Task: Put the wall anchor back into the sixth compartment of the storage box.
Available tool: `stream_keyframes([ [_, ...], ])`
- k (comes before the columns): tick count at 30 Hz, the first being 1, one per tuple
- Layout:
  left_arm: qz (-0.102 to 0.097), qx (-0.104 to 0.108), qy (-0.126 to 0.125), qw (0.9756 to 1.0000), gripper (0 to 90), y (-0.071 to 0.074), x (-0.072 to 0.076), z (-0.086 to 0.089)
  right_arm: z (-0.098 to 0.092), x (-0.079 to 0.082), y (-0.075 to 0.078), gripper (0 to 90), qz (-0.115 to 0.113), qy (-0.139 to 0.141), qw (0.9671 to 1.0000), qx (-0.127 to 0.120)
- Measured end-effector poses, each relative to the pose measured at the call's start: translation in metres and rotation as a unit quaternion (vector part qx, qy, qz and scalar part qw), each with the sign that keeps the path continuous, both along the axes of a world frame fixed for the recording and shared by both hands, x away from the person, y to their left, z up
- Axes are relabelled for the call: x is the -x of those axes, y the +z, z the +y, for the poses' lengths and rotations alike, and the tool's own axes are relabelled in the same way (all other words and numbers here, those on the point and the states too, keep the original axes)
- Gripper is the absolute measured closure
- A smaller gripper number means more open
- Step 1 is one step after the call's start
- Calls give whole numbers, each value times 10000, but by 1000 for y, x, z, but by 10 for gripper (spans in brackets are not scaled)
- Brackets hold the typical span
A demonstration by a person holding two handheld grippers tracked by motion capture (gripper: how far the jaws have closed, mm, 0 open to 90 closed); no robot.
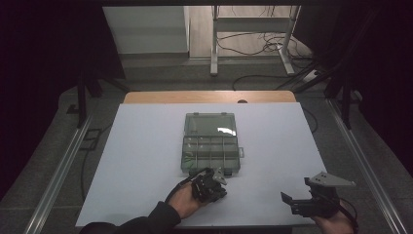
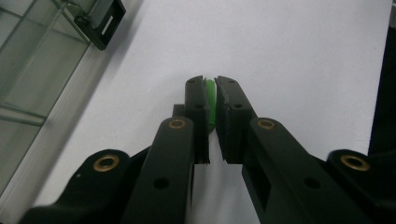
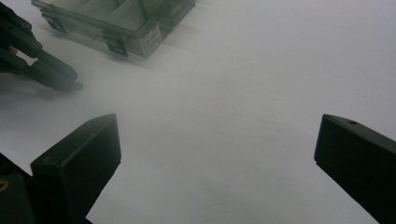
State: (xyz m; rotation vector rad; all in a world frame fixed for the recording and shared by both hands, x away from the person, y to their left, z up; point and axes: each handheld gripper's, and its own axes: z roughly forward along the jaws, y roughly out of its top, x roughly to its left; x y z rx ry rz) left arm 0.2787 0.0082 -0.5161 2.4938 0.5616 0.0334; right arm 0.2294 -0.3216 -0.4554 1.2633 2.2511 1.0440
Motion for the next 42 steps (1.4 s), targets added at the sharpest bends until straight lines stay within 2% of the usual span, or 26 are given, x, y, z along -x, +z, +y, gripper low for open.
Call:
stream_keyframes([
  [8,69,151,64,9998,846,7,-3,4,0,0,0,8,1,1,10000,-5],
  [22,90,272,142,9995,847,20,-6,12,0,0,0,8,-1,1,10000,-5],
  [30,138,467,298,9984,847,27,-10,20,0,0,0,8,-4,-1,10000,-7],
  [42,93,525,465,9975,846,39,-17,39,0,0,0,8,-7,-2,10000,-16],
])
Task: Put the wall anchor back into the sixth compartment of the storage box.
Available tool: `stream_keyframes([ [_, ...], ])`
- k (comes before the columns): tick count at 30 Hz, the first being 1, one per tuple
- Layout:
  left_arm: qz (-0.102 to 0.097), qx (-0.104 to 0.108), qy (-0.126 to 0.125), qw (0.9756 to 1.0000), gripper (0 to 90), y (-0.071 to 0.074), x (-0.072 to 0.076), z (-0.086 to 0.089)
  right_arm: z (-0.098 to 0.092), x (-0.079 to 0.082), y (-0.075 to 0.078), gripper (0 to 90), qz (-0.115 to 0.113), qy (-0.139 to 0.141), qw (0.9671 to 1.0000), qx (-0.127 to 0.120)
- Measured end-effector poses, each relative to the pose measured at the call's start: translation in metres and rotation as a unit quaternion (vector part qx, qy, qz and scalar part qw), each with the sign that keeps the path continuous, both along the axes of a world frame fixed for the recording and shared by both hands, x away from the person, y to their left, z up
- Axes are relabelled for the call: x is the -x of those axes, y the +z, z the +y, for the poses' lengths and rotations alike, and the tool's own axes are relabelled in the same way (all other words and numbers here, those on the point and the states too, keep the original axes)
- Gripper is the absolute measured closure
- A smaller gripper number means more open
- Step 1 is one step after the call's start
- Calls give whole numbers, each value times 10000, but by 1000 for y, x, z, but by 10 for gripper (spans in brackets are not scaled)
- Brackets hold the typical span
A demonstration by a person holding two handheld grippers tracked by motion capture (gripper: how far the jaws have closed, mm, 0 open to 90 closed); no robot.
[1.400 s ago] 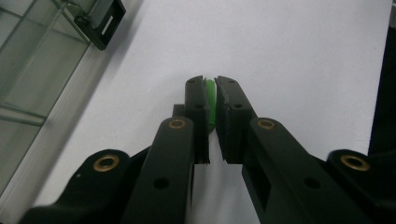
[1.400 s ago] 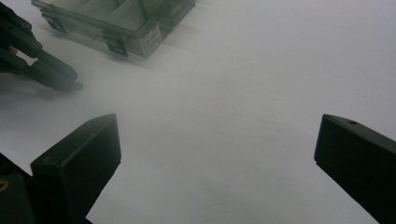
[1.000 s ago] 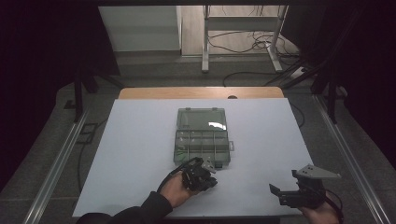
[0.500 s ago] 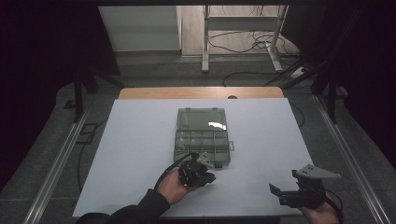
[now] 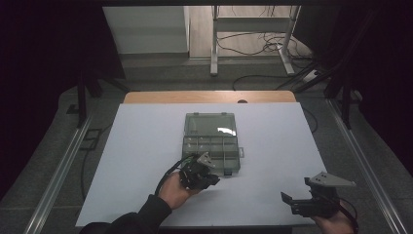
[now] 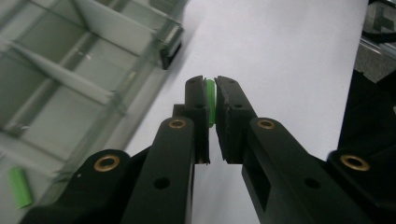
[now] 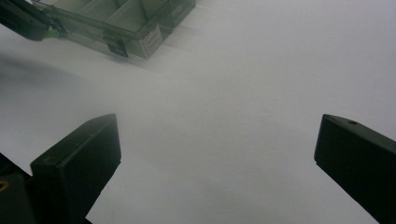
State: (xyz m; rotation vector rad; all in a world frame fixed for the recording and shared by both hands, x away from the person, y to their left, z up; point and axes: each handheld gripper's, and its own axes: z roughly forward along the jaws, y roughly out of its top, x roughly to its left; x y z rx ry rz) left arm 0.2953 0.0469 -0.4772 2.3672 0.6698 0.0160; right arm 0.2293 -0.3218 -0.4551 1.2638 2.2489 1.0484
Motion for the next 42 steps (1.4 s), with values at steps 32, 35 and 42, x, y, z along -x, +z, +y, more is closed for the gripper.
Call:
stream_keyframes([
  [32,-131,115,742,9971,846,18,-17,47,0,0,0,8,9,1,10000,7],
  [35,-129,105,818,9965,846,18,-18,50,0,0,0,7,8,1,10000,9],
  [42,-158,85,1021,9946,845,18,-22,60,0,0,0,8,2,-2,10000,6],
])
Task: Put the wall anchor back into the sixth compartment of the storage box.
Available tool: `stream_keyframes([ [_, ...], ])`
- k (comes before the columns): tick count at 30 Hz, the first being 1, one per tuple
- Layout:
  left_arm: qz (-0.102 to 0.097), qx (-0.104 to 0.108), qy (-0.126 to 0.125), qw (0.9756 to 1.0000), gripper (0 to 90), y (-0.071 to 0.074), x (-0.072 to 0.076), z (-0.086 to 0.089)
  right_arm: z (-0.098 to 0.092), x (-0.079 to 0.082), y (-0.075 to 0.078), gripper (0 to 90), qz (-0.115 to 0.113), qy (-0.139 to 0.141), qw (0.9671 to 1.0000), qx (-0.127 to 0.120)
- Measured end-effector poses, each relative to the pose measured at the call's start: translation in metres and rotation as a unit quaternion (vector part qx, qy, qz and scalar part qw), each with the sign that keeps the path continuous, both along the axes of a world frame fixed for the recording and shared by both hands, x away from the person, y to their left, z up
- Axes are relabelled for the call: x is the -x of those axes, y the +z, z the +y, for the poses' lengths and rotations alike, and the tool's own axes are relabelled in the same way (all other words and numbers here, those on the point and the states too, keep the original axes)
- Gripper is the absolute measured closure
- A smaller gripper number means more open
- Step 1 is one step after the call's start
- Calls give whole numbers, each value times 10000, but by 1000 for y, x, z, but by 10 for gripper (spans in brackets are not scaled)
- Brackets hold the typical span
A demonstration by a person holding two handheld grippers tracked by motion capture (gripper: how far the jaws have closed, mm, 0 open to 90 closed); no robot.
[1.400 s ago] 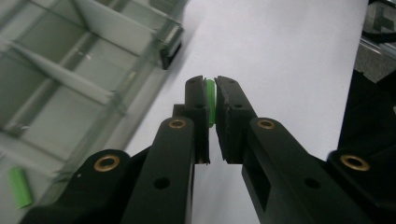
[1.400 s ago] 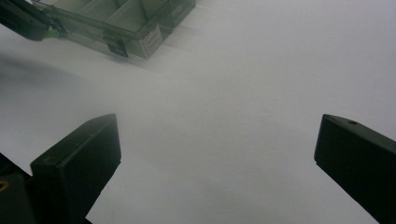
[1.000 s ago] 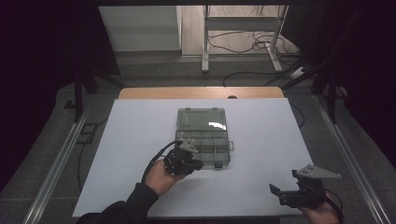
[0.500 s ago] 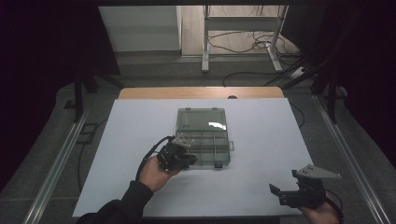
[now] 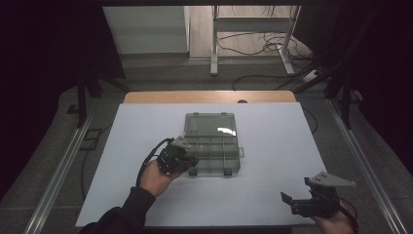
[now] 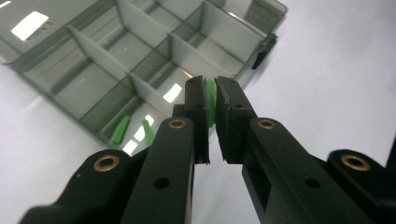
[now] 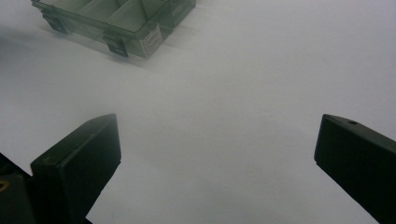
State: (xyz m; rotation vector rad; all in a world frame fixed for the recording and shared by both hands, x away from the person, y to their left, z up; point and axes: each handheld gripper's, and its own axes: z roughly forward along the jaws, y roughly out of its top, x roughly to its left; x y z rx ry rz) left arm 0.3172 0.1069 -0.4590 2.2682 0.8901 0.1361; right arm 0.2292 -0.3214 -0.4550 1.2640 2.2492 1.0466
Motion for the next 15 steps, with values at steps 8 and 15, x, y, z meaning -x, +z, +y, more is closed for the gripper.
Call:
stream_keyframes([
  [8,25,-102,215,9997,843,-5,-5,8,0,0,0,8,5,-1,10000,0],
  [15,74,-175,345,9992,840,-13,-10,10,0,0,0,8,11,-5,10000,6],
])
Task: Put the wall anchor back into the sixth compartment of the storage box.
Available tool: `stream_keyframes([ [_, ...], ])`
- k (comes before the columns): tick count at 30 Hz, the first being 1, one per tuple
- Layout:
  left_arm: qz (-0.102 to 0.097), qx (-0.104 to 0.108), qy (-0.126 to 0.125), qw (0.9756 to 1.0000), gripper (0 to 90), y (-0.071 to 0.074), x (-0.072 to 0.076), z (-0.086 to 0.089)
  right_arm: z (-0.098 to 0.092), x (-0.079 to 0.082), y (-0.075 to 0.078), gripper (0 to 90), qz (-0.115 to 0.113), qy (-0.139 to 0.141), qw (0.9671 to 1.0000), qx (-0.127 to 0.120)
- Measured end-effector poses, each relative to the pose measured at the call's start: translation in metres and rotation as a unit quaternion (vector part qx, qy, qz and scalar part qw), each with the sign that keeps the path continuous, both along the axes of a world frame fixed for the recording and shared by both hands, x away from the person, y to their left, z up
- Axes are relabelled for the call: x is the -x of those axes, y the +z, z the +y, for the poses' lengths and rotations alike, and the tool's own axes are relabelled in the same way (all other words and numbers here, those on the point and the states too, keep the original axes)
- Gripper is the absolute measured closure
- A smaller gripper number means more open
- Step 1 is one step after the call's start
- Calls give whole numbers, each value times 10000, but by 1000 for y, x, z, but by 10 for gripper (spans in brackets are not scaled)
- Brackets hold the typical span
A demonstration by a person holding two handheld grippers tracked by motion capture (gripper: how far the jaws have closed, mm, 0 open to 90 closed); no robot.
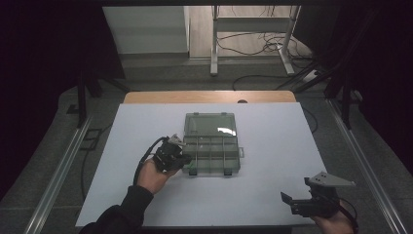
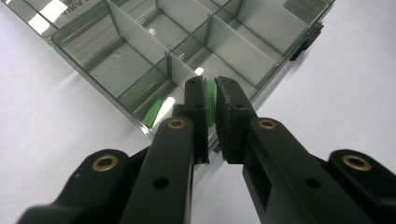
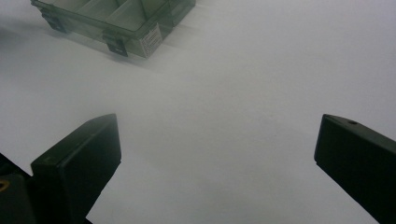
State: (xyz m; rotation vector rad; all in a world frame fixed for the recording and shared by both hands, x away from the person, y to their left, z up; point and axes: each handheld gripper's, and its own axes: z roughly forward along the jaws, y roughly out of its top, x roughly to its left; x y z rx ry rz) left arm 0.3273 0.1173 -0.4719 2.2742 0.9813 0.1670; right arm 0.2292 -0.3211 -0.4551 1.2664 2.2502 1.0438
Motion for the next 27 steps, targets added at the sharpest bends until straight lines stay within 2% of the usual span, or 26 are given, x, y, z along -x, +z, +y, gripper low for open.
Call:
stream_keyframes([
  [12,80,-72,70,9999,835,-10,-5,-3,0,0,0,9,12,-3,10000,14],
  [21,72,4,69,9999,777,-9,-5,-3,0,0,0,9,-4,-12,10000,7],
  [27,38,70,121,9999,701,-6,-5,-2,0,0,0,9,-16,-7,10000,3],
])
